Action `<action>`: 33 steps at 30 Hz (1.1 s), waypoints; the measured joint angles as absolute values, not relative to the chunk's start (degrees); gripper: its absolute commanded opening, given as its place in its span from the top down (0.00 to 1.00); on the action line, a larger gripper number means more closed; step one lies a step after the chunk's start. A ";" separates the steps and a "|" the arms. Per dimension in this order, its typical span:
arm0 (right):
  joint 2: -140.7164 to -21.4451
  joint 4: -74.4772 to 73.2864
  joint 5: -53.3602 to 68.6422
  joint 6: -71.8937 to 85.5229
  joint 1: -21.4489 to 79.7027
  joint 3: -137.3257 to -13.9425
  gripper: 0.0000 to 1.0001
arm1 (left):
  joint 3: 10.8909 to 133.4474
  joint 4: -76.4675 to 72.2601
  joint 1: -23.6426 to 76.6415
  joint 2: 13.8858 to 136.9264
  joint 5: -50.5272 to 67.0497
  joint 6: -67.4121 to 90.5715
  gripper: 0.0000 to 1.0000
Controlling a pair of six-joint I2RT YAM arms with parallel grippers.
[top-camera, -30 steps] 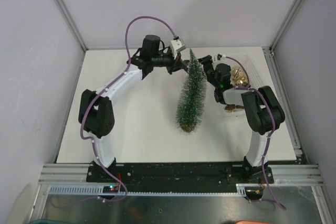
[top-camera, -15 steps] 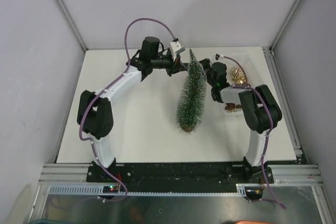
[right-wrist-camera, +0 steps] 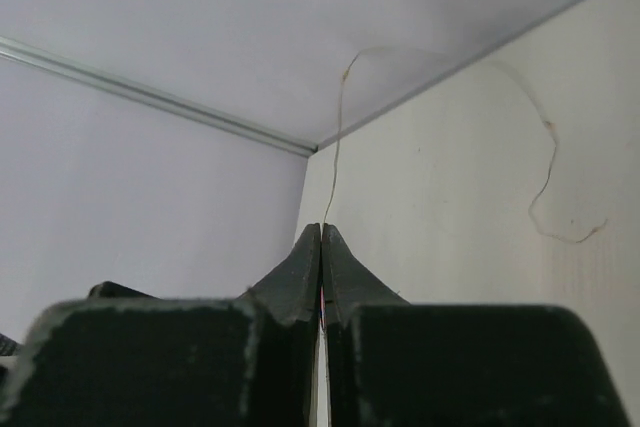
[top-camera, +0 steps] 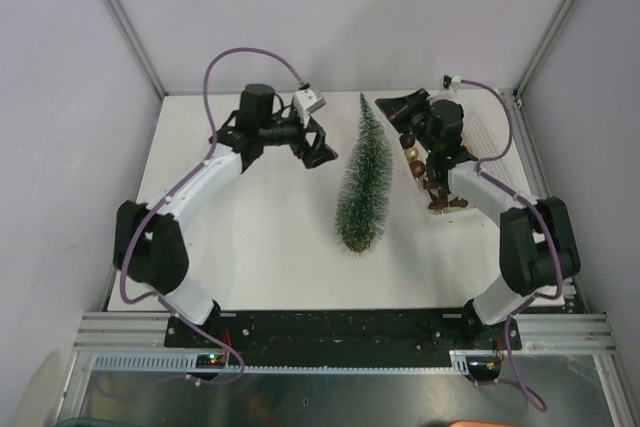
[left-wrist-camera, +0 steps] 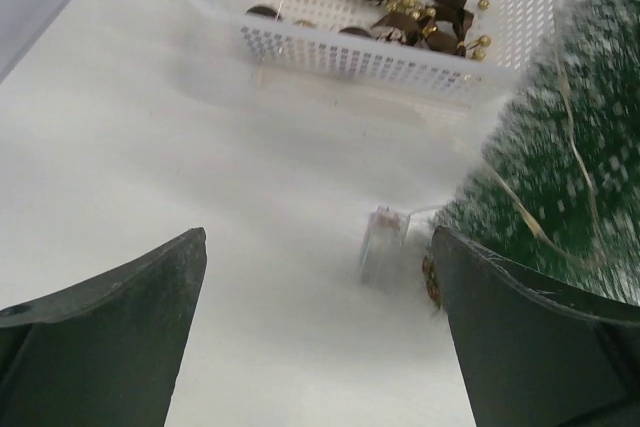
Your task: Decorate the small christmas tree
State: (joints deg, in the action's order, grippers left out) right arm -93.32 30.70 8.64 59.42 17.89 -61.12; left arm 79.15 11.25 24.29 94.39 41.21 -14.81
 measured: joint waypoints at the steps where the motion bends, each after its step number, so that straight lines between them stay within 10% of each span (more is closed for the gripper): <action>1: -92.05 29.76 7.90 57.69 17.96 -61.21 1.00 | 77.47 11.75 23.42 92.60 41.10 -14.90 0.00; 23: -49.32 6.11 -14.37 31.40 24.27 -39.97 1.00 | 63.46 21.93 16.36 64.36 35.88 -13.85 0.00; 33: -35.48 -6.52 -25.06 27.57 44.01 -36.95 1.00 | 64.25 23.62 17.41 63.92 41.54 -9.02 0.00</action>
State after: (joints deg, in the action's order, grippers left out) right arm -35.48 -6.52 -25.06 27.57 44.01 -36.95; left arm 64.25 23.62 17.41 63.92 41.54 -9.02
